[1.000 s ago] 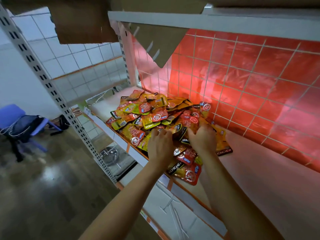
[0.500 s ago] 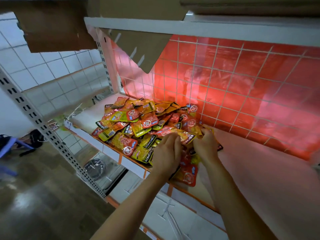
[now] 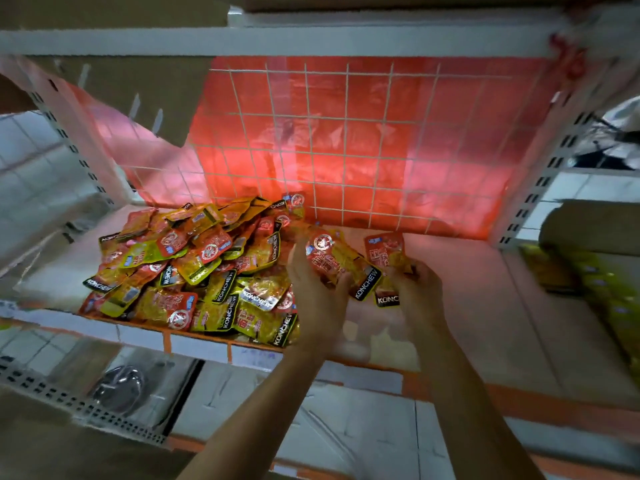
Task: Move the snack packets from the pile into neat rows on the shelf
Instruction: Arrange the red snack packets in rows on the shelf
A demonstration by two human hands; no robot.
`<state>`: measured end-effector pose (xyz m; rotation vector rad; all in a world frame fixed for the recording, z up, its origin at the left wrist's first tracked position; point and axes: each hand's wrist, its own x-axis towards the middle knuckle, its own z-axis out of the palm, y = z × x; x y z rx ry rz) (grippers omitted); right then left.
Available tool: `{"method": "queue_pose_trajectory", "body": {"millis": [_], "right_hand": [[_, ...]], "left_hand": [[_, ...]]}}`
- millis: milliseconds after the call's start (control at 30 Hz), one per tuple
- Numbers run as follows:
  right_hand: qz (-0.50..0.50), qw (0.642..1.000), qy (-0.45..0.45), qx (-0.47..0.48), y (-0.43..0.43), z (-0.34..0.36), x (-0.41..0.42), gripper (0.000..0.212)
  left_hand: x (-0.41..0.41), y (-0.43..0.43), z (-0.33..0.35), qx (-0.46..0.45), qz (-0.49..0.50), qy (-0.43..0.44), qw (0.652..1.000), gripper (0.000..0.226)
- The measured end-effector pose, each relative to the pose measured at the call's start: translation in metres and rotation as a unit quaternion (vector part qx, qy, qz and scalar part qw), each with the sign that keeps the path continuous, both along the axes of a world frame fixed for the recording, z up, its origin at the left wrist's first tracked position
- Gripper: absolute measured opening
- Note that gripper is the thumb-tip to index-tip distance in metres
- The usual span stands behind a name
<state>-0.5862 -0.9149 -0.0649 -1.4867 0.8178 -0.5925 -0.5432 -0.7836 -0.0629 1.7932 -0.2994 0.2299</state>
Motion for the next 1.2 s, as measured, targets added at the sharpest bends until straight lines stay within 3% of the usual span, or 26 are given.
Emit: {"method": "queue_pose_trajectory", "body": {"millis": [133, 433, 500, 633, 733, 1000, 1100, 1200], "right_hand": [[-0.047, 0.999, -0.007, -0.012, -0.025, 0.000, -0.034, 0.014], [-0.128, 0.991, -0.038, -0.010, -0.081, 0.006, -0.130, 0.013], [-0.142, 0.989, -0.035, -0.029, -0.097, 0.008, -0.155, 0.007], [-0.178, 0.982, -0.055, -0.043, -0.129, 0.013, -0.212, 0.009], [-0.193, 0.979, -0.061, -0.038, -0.151, 0.017, -0.254, 0.003], [-0.243, 0.968, -0.034, -0.057, -0.211, 0.025, -0.368, 0.028], [-0.260, 0.963, -0.048, -0.048, -0.231, 0.027, -0.411, 0.025], [-0.288, 0.955, -0.062, -0.034, -0.250, 0.028, -0.449, 0.036]], "left_hand": [[-0.025, -0.027, 0.014, -0.031, -0.075, 0.056, 0.995, 0.110], [-0.092, -0.103, 0.018, -0.019, -0.183, 0.158, 0.970, 0.100], [-0.110, -0.124, 0.016, -0.021, -0.202, 0.165, 0.965, 0.091], [-0.155, -0.166, 0.016, -0.010, -0.231, 0.148, 0.961, 0.052], [-0.192, -0.193, 0.019, -0.006, -0.252, 0.146, 0.957, 0.044], [-0.293, -0.269, 0.017, -0.004, -0.318, 0.140, 0.938, 0.009], [-0.330, -0.296, 0.017, 0.001, -0.357, 0.158, 0.921, 0.017], [-0.361, -0.323, 0.015, 0.010, -0.381, 0.171, 0.909, 0.013]]}}
